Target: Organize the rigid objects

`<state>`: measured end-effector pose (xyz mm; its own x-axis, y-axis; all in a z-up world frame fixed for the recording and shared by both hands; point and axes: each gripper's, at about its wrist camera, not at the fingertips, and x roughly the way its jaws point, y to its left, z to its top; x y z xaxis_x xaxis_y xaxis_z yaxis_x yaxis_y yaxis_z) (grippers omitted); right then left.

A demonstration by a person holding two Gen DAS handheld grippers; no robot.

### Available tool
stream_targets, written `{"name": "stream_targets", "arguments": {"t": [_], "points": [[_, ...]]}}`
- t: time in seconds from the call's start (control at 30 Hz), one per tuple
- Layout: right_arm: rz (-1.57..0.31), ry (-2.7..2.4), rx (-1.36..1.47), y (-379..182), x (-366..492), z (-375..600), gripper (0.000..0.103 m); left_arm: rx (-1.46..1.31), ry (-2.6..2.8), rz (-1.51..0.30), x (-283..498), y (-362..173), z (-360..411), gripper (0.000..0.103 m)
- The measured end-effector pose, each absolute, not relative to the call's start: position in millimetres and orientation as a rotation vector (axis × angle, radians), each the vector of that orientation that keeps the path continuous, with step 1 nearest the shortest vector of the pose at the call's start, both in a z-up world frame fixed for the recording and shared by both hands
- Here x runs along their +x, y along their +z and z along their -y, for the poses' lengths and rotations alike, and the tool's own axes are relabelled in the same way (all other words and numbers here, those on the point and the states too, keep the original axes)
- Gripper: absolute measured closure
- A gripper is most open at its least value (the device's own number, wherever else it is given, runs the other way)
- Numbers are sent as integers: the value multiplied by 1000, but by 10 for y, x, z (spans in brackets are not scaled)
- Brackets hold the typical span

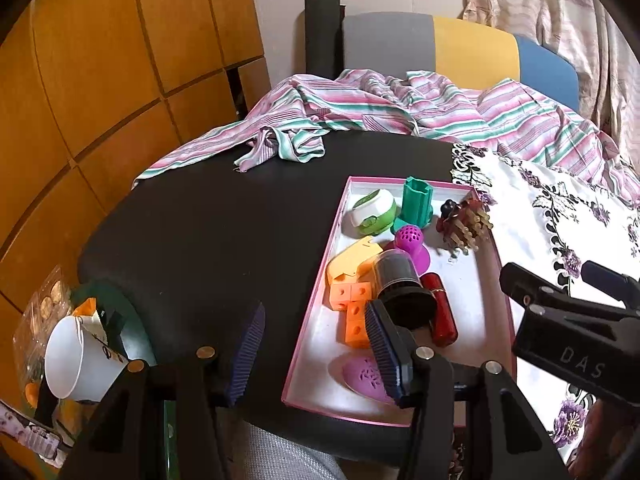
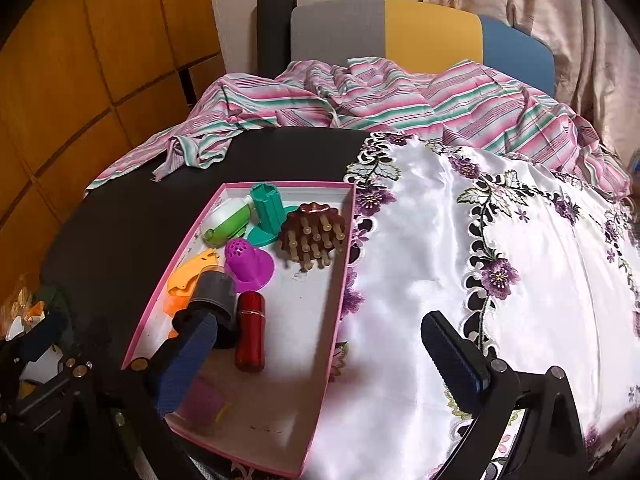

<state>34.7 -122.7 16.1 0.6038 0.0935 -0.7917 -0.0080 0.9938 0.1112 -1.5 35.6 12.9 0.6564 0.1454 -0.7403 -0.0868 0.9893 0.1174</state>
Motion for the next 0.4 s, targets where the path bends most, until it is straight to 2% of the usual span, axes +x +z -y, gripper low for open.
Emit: {"name": "stream_targets", "arguments": {"t": [0.4], "points": [[-916,44,127,182,376,1306,0,85,145,-830,-4,118,-309,50]]}}
